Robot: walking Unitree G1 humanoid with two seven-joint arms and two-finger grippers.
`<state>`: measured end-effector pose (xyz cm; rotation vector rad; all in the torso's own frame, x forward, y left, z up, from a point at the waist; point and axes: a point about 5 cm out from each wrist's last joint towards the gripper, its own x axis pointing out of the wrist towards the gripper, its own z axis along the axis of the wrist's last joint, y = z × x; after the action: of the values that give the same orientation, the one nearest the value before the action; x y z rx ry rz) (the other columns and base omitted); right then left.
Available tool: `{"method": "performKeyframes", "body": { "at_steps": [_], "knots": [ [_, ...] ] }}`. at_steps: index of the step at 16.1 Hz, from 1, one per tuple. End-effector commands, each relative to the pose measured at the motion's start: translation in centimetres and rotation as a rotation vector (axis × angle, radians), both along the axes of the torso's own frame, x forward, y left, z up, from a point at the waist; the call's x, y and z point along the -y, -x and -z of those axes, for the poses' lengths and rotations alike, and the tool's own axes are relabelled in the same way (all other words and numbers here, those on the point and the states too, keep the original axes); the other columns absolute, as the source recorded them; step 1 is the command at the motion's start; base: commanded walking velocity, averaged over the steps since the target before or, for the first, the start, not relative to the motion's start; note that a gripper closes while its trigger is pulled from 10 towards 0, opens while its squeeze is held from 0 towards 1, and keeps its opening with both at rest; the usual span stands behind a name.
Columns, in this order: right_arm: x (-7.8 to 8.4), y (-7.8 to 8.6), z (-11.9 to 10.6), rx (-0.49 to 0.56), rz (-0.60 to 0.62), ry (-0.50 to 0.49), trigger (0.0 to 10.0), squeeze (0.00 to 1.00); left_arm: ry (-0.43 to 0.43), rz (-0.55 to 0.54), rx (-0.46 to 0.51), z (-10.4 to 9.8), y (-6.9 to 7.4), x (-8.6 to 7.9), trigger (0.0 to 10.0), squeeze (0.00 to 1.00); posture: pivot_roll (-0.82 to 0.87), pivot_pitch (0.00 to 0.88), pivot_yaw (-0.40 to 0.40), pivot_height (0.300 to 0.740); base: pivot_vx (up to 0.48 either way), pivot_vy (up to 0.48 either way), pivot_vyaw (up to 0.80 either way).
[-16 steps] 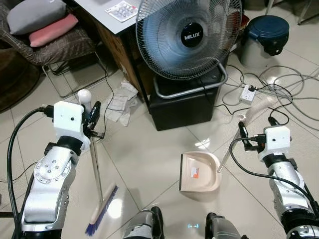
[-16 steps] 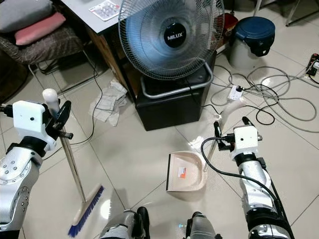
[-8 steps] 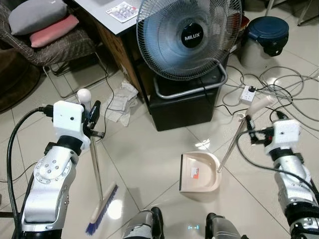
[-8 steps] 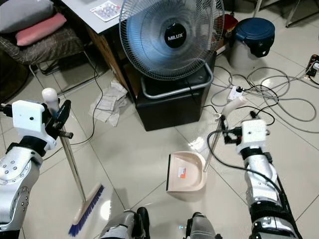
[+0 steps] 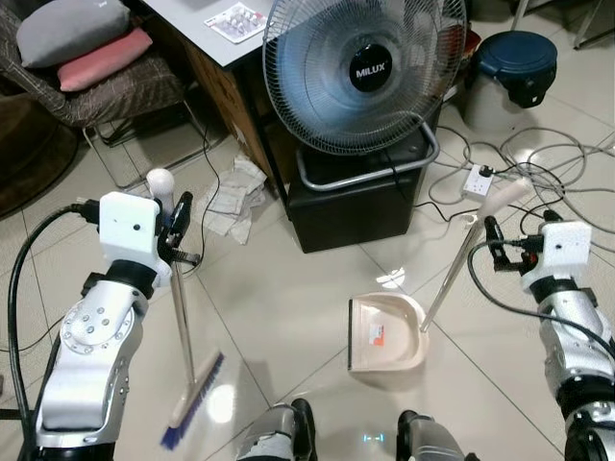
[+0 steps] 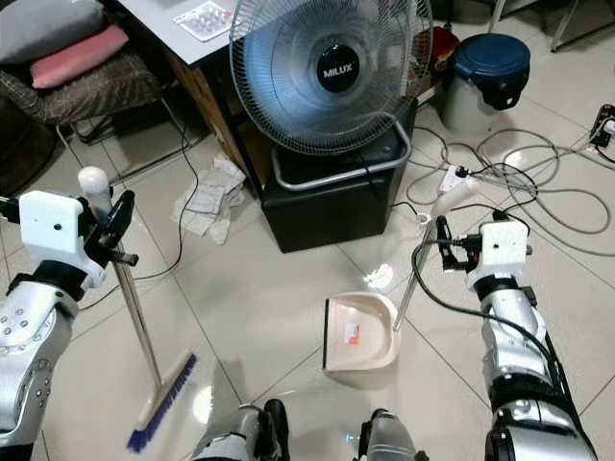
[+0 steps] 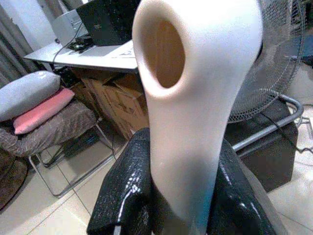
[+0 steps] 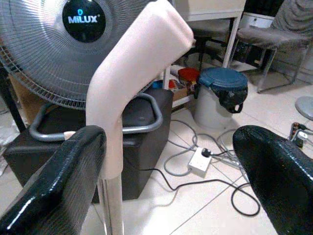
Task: Sweep floor
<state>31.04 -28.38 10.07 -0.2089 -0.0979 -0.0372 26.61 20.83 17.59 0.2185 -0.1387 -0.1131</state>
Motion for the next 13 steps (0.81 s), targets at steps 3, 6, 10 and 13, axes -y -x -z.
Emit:
{"method": "performKeyframes", "body": {
  "at_steps": [3,6,10,13],
  "knots": [
    [0.5,-0.6,-0.7,-0.01,-0.015,0.002,10.0,0.18,-0.045,-0.055,0.014,-1.1,0.7,-2.1,10.0,0.0,0.18,0.255,0.196,0.74,0.0,0.0,0.0],
    [-0.3,-1.0,-0.8,-0.006,-0.038,0.002,10.0,0.0,-0.053,-0.067,0.013,-1.3,0.9,-2.5,10.0,0.0,0.19,0.255,0.192,0.74,0.0,0.0,0.0],
    [-2.8,-0.1,0.8,0.029,-0.092,-0.031,10.0,0.0,-0.033,-0.071,0.018,-1.0,0.9,-2.1,10.0,0.0,0.16,0.236,0.176,0.74,0.0,0.0,0.0],
    [-3.7,0.8,1.6,0.064,-0.083,-0.074,10.0,0.0,0.003,-0.06,0.005,-0.2,0.5,-1.3,10.0,0.0,0.11,0.196,0.149,0.74,0.0,0.0,0.0]
  ]
}}
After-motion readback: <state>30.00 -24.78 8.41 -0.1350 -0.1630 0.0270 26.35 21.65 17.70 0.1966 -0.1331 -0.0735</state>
